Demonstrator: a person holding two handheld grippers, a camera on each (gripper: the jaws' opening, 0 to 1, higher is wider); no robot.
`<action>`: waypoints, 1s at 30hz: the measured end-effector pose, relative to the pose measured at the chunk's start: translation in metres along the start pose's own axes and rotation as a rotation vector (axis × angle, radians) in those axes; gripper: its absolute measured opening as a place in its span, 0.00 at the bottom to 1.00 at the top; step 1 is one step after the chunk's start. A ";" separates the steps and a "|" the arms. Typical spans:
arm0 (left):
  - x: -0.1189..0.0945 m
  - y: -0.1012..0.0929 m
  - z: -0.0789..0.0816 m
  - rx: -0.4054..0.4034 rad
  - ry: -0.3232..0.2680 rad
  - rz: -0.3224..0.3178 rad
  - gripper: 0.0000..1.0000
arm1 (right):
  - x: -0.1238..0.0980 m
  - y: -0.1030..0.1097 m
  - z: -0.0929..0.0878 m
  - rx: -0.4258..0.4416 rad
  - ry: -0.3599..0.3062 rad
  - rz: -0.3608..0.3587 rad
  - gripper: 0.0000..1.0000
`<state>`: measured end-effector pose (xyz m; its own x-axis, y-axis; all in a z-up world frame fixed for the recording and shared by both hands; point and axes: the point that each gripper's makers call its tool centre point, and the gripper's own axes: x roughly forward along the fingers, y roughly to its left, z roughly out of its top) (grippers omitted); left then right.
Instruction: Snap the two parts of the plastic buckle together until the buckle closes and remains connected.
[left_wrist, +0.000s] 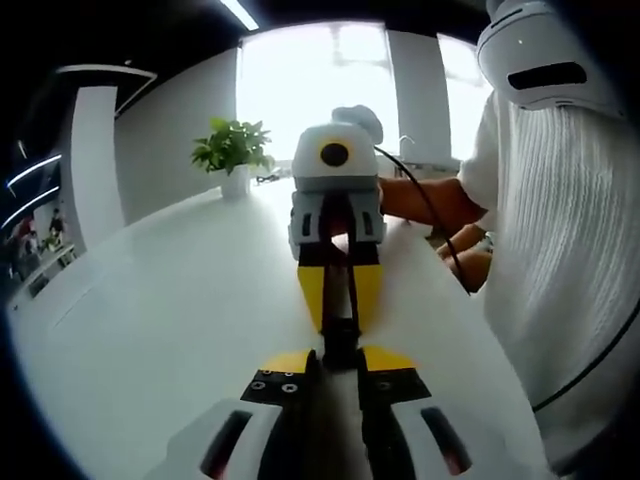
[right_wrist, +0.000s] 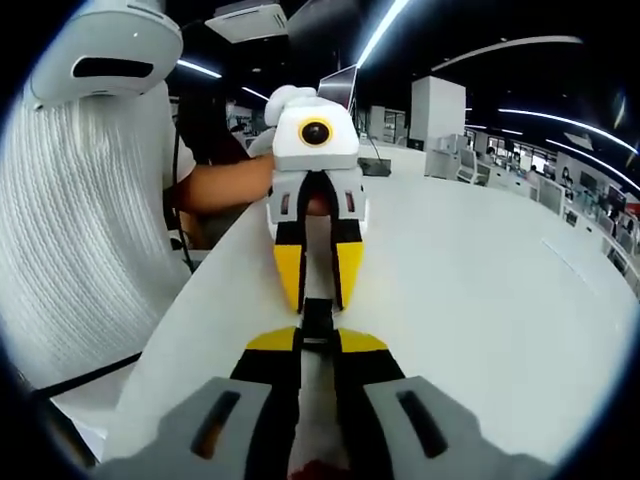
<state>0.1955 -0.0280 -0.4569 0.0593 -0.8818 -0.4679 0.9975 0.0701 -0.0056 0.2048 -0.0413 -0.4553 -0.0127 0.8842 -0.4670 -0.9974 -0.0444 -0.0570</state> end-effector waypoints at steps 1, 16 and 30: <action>0.000 0.000 0.000 -0.002 -0.001 0.000 0.18 | 0.000 0.000 0.000 0.000 0.000 0.000 0.11; -0.006 0.008 0.005 -0.003 -0.010 0.048 0.22 | 0.000 -0.002 0.001 0.001 0.020 -0.008 0.12; -0.011 0.030 0.004 -0.042 -0.014 0.136 0.22 | 0.000 -0.033 -0.006 -0.001 0.061 0.000 0.12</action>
<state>0.2245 -0.0178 -0.4481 0.1947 -0.8693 -0.4542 0.9778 0.2086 0.0200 0.2378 -0.0422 -0.4586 -0.0080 0.8541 -0.5200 -0.9973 -0.0446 -0.0578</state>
